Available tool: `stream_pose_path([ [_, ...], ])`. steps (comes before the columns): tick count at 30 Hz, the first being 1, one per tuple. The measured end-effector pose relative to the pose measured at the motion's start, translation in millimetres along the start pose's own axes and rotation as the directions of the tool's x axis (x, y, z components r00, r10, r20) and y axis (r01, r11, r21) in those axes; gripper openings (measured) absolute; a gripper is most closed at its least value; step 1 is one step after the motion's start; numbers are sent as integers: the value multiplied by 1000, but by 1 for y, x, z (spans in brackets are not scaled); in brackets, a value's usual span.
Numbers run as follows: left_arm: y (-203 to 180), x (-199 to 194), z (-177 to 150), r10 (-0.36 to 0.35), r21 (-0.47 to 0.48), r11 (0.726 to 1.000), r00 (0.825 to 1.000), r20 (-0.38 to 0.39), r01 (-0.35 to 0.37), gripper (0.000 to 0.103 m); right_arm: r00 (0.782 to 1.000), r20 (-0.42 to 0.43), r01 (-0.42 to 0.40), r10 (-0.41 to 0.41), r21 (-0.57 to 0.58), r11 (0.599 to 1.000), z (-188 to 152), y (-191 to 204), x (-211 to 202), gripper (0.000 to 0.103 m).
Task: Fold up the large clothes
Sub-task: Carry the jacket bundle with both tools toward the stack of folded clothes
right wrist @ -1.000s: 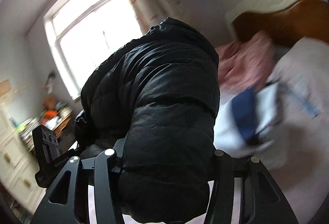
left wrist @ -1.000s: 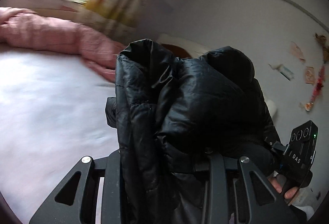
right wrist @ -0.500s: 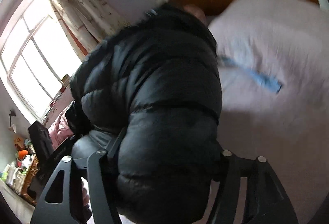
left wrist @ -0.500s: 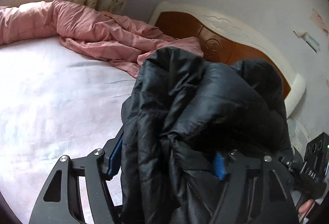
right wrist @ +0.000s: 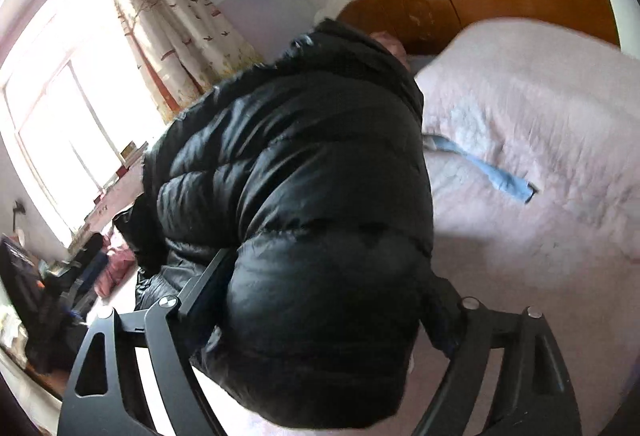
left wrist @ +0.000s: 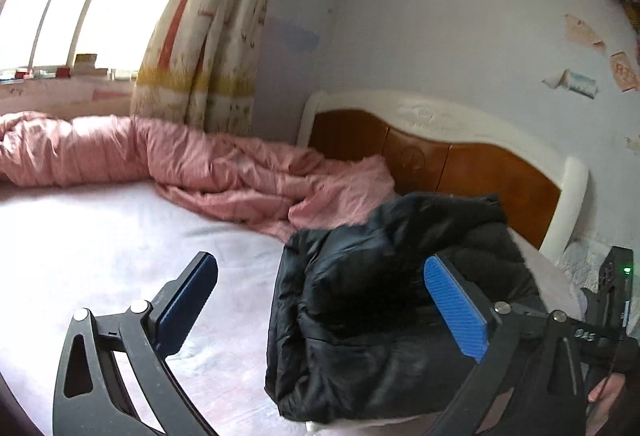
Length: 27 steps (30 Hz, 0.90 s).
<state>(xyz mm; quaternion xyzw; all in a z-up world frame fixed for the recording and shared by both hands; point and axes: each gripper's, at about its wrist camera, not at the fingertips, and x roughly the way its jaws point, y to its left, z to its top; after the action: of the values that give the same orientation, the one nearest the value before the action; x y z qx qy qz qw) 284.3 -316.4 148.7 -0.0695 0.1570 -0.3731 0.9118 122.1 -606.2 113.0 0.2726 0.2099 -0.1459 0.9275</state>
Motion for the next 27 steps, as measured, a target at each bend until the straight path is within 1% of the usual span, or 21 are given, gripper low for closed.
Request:
stream_pose_path([
  [3,-8,-38,6,25,63,998,997,73,-30,103,999,41,34,-32,-48,998,0,15,-20,86],
  [5,-12,-59,7,35,102,994,994,99,-45,103,991,119,74,-63,-90,993,0,26,-41,94],
  [6,-12,-67,8,44,113,992,994,104,-56,103,978,181,123,-101,-117,985,1,33,-54,97],
  [7,-12,-72,8,50,113,992,993,109,-62,103,958,242,191,-155,-134,972,2,39,-65,103],
  [9,-8,-89,7,49,96,994,992,116,-61,103,926,316,266,-207,-155,952,2,48,-82,103],
  [10,-7,-98,6,44,96,994,992,121,-56,103,919,337,272,-204,-169,947,1,53,-91,103],
  [11,-7,-106,4,40,108,993,991,131,-55,103,920,348,258,-182,-185,948,-1,58,-100,103],
  [13,-8,-123,-4,48,143,987,988,148,-69,103,928,352,210,-121,-226,951,-10,68,-118,103],
  [14,-7,-130,-10,58,156,984,987,153,-82,103,927,357,215,-116,-250,944,-17,73,-125,103],
  [16,-5,-137,-22,59,163,983,990,127,-80,103,919,367,264,-147,-293,919,-33,80,-131,103],
  [17,-4,-138,-29,59,163,984,993,98,-75,103,917,358,292,-175,-304,907,-40,79,-130,103],
  [18,-2,-137,-38,43,155,987,997,63,-53,103,918,339,311,-203,-304,900,-48,74,-128,103],
  [19,0,-133,-48,21,139,990,999,29,-24,103,921,328,305,-208,-278,911,-54,64,-126,103],
  [21,1,-130,-73,-17,97,995,1000,-12,18,103,934,300,246,-193,-151,957,-70,27,-117,103],
  [22,-1,-132,-85,-21,91,996,1000,-19,22,103,948,264,208,-177,-97,973,-76,7,-106,103],
  [23,-3,-134,-95,-17,90,996,1000,-18,18,103,970,195,160,-145,-63,985,-81,-9,-93,103],
  [24,-5,-138,-106,-19,90,996,1000,-8,20,103,989,104,115,-109,-48,992,-87,-23,-76,103],
  [25,-8,-143,-114,-34,98,995,999,4,34,103,993,62,102,-99,-46,994,-92,-29,-66,103],
  [27,-19,-156,-129,-65,164,985,998,17,61,103,996,42,85,-83,-54,995,-100,-31,-60,103],
])
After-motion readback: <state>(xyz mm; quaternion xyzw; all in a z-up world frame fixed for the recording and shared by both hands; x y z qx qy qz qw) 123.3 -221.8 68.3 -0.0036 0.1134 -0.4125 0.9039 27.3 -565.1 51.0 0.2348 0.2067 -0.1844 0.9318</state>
